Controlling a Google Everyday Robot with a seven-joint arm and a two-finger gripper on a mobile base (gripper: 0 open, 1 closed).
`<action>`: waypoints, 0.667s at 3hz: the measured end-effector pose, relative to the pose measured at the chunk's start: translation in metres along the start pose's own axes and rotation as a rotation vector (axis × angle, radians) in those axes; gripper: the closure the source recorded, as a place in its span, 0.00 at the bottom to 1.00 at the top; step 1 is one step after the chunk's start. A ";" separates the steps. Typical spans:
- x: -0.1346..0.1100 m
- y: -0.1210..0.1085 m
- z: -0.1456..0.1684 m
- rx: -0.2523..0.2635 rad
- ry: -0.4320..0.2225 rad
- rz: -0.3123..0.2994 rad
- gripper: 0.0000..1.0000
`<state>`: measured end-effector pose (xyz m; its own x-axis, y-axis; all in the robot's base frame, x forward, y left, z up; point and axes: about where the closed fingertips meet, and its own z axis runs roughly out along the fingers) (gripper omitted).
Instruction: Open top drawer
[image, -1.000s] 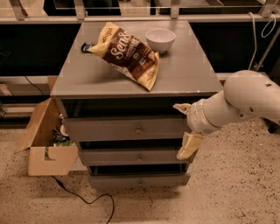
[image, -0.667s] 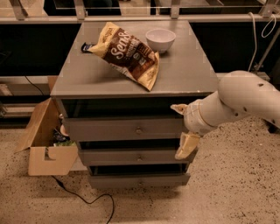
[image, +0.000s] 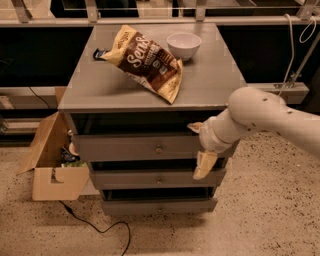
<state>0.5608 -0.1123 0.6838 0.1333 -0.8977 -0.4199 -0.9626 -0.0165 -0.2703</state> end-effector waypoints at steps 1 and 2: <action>0.009 -0.016 0.021 -0.009 0.016 0.004 0.00; 0.020 -0.031 0.038 -0.025 0.033 0.013 0.00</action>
Offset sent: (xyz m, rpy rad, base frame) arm 0.0677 -0.0054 -0.0484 -0.0521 0.0417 -0.0222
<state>0.6022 -0.1130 0.6504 0.1132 -0.9121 -0.3940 -0.9699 -0.0153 -0.2432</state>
